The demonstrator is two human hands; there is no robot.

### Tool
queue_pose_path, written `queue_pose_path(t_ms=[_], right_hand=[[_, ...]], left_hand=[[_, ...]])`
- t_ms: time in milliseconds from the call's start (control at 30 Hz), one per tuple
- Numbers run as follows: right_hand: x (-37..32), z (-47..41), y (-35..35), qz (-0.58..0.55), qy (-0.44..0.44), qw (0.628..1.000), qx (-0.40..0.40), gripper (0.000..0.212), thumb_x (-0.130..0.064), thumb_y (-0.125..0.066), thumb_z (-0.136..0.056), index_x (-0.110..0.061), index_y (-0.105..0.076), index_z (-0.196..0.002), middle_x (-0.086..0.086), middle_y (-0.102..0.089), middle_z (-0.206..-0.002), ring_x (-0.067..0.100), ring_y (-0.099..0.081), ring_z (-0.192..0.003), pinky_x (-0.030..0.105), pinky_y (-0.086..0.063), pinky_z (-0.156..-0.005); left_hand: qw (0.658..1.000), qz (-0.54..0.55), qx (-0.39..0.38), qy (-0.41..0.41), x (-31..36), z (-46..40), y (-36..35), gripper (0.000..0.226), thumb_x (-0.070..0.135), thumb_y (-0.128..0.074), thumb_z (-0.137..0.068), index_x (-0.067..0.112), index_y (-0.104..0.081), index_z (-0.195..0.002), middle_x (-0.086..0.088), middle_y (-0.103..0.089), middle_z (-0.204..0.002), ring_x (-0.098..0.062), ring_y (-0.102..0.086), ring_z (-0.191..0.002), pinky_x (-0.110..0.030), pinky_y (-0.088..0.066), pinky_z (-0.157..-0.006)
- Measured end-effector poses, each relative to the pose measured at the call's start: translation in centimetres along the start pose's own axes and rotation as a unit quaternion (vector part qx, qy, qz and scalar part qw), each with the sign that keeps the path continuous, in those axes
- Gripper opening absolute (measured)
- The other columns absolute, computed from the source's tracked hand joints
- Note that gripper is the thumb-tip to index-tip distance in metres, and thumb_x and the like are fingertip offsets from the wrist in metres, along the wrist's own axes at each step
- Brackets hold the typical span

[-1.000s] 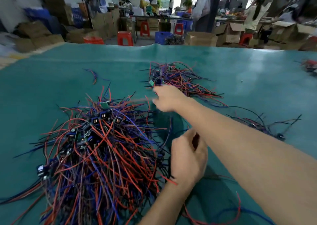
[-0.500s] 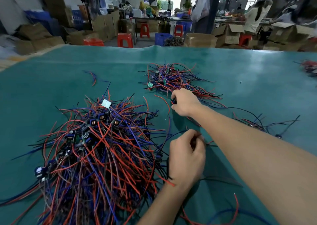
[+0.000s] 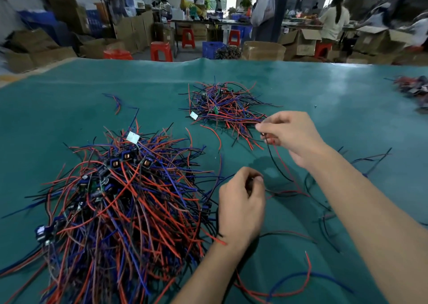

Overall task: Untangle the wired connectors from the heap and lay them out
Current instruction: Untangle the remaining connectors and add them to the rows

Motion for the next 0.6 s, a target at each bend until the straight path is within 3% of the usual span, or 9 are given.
queue_pose_path(t_ms=[100, 200, 300, 400, 533, 600], right_hand=[[-0.2, 3.1, 1.6, -0.19, -0.031, 0.981, 0.006, 0.016, 0.009, -0.071, -0.085, -0.005, -0.065, -0.09, 0.009, -0.066, -0.071, 0.02, -0.065, -0.06, 0.022, -0.054, -0.056], [0.2, 6.2, 2.2, -0.333, -0.075, 0.94, -0.015, 0.024, 0.008, -0.068, -0.08, -0.004, -0.065, -0.101, 0.006, -0.068, -0.072, 0.019, -0.072, -0.066, 0.019, -0.056, -0.06], [1.3, 8.5, 1.7, -0.406, -0.124, 0.903, -0.067, 0.027, 0.002, -0.067, -0.072, -0.001, -0.072, -0.099, 0.01, -0.069, -0.079, 0.019, -0.074, -0.075, 0.019, -0.058, -0.066], [1.4, 9.4, 1.0, -0.445, -0.156, 0.876, -0.102, 0.017, 0.002, -0.063, -0.075, -0.004, -0.078, -0.081, 0.013, -0.071, -0.081, 0.021, -0.075, -0.08, 0.022, -0.06, -0.068], [0.5, 9.5, 1.9, -0.531, -0.105, 0.834, -0.101, 0.018, -0.001, -0.061, -0.078, -0.006, -0.077, -0.075, 0.013, -0.072, -0.083, 0.023, -0.077, -0.081, 0.026, -0.061, -0.064], [0.1, 9.5, 2.6, -0.566, -0.075, 0.815, -0.101, 0.012, -0.005, -0.067, -0.076, -0.005, -0.078, -0.08, 0.012, -0.074, -0.086, 0.022, -0.077, -0.084, 0.027, -0.062, -0.066]], left_hand=[[1.0, 0.001, 0.022, 0.006, 0.0, -0.1, 0.2, 0.009, 0.018, -0.057, -0.095, 0.018, -0.065, -0.093, 0.003, -0.07, -0.075, -0.011, -0.065, -0.072, -0.039, -0.054, -0.074], [0.999, 0.03, 0.029, 0.015, 0.2, 0.0, 0.2, 0.016, 0.029, -0.05, -0.098, 0.021, -0.063, -0.095, 0.003, -0.07, -0.076, -0.015, -0.065, -0.072, -0.045, -0.056, -0.067], [0.999, 0.035, 0.022, 0.014, 0.4, 0.2, 0.2, 0.03, 0.043, -0.039, -0.097, 0.023, -0.061, -0.093, 0.004, -0.069, -0.074, -0.018, -0.064, -0.069, -0.051, -0.055, -0.064], [0.999, 0.038, 0.01, 0.015, 0.3, 0.2, 0.0, 0.036, 0.048, -0.035, -0.097, 0.024, -0.061, -0.091, 0.004, -0.07, -0.074, -0.02, -0.062, -0.064, -0.053, -0.055, -0.064], [0.997, 0.069, -0.005, 0.019, 0.4, 0.2, 0.0, 0.038, 0.05, -0.037, -0.096, 0.023, -0.063, -0.092, 0.005, -0.071, -0.073, -0.011, -0.061, -0.057, -0.037, -0.051, -0.058], [0.997, 0.076, -0.006, 0.025, 0.6, 0.3, 0.0, 0.038, 0.049, -0.038, -0.096, 0.022, -0.064, -0.091, 0.005, -0.072, -0.073, -0.01, -0.062, -0.058, -0.037, -0.05, -0.058]])
Point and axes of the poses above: each hand's wrist, its own z-axis away from the middle knuckle, its own y-axis out of the back of the hand, x = y × z, the point moved 2 cm from there along -z, towards the middle knuckle
